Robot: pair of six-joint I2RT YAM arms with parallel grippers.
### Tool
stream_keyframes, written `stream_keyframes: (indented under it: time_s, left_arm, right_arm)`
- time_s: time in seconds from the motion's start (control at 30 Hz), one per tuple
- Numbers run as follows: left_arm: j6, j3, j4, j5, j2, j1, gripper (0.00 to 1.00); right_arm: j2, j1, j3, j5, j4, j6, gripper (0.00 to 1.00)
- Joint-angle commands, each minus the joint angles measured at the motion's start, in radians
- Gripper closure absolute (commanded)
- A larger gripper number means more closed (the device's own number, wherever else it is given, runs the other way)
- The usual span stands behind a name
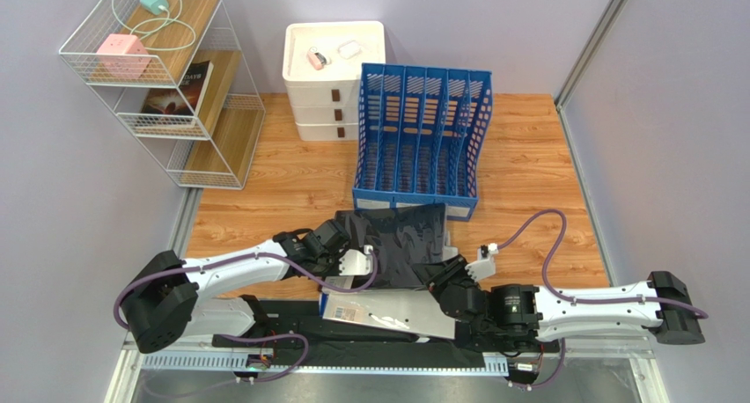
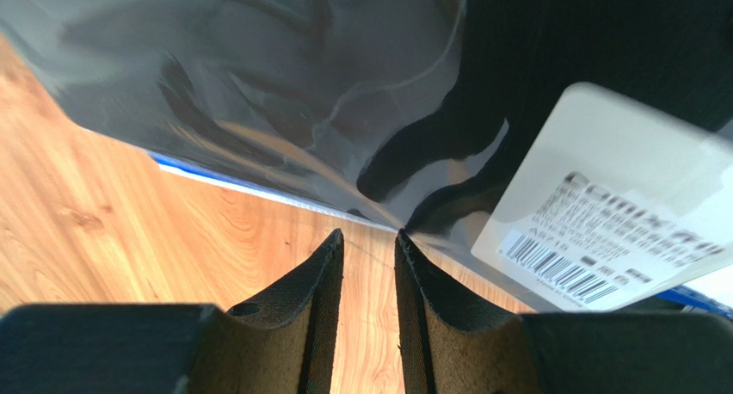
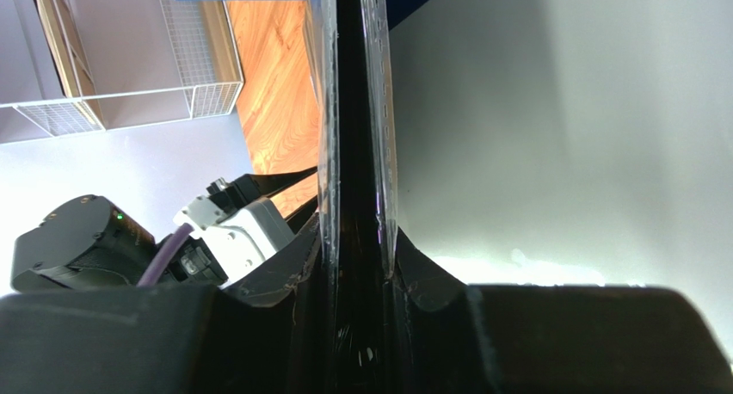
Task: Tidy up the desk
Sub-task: Pick up the folder from the corner of the board.
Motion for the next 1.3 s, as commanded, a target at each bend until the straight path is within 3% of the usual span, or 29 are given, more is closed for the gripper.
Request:
stream_keyframes:
  time_s: [0.0, 0.07, 0.27, 0.4, 0.6, 0.8, 0.97, 1.27]
  left_arm:
    - [-0.064, 0.034, 0.104, 0.146, -0.049, -0.025, 0.65]
    - [-0.086, 0.046, 0.093, 0.117, -0.092, -0.025, 0.63]
    - [-0.147, 0.109, 0.082, -0.094, -0.281, -0.021, 0.46]
    - [-0.205, 0.16, 0.076, -0.14, -0.422, 0.051, 0.37]
    - [-0.285, 0.121, 0.16, -0.129, -0.603, 0.192, 0.35]
    - [-0.369, 0.066, 0.187, -0.099, -0.683, 0.274, 0.33]
    - [-0.345, 0.023, 0.219, -0.111, -0.689, 0.303, 0.33]
    - [-0.351, -0.026, 0.271, -0.071, -0.645, 0.346, 0.33]
  right_arm:
    - [0.064, 0.015, 0.137, 0.036, -0.016, -0.082, 1.0]
    - [0.118, 0.024, 0.185, 0.045, -0.077, -0.127, 1.0]
    - [0.261, 0.073, 0.382, 0.114, -0.314, -0.155, 1.0]
    - [0.313, 0.116, 0.465, 0.184, -0.448, -0.137, 1.0]
    - [0.324, 0.174, 0.576, 0.283, -0.487, -0.258, 1.0]
    - [0.354, 0.228, 0.77, 0.427, -0.68, -0.328, 1.0]
    - [0.377, 0.233, 0.91, 0.467, -0.731, -0.517, 1.0]
    - [0.393, 0.244, 1.153, 0.559, -0.864, -0.658, 1.0]
